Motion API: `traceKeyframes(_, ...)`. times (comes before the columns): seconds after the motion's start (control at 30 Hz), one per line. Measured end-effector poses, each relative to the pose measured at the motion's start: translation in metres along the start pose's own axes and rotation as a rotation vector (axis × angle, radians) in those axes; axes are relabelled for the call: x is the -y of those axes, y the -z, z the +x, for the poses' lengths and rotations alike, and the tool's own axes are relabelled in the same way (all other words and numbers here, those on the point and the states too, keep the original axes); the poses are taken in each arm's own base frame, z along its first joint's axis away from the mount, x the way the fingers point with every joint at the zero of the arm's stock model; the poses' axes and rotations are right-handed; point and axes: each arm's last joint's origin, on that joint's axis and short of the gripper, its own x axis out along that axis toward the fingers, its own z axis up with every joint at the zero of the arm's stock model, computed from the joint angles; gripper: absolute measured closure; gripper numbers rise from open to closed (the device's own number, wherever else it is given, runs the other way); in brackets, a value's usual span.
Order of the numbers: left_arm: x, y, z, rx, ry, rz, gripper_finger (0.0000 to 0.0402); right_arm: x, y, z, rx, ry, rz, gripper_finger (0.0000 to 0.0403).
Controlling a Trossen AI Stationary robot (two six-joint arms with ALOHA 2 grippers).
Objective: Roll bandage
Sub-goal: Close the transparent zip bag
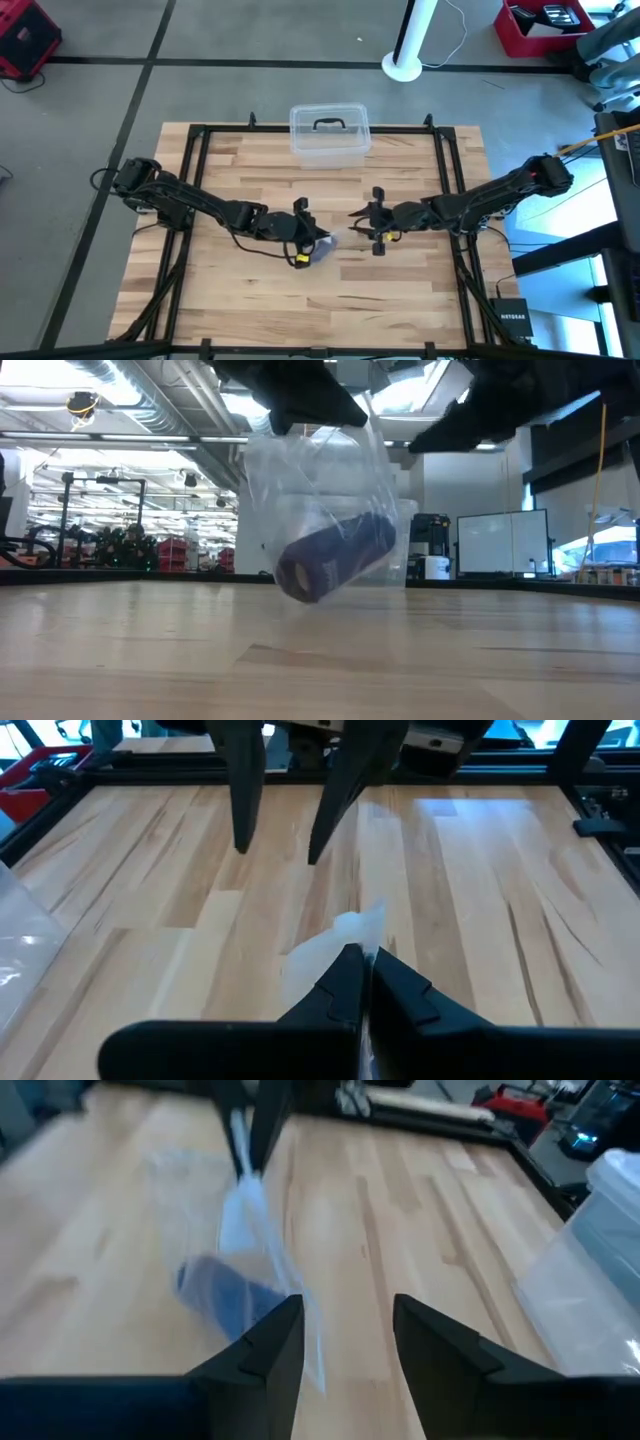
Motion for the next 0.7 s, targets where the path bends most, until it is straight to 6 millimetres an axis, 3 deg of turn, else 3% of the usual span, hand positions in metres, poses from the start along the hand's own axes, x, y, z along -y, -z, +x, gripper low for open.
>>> traceKeyframes(0.23, -0.001, -0.001, 0.0, 0.006, -0.002, -0.004, 0.0401, -0.005, -0.011, 0.006, 0.135, -0.114, 0.046, 0.0244)
traceKeyframes(0.53, -0.001, -0.002, 0.0, 0.023, 0.001, -0.01, 0.0401, -0.015, -0.004, 0.033, 0.223, -0.142, -0.023, 0.0244)
traceKeyframes(0.7, -0.001, -0.002, 0.0, 0.022, 0.001, -0.011, 0.0401, -0.016, -0.002, 0.039, 0.227, -0.121, -0.038, 0.025)
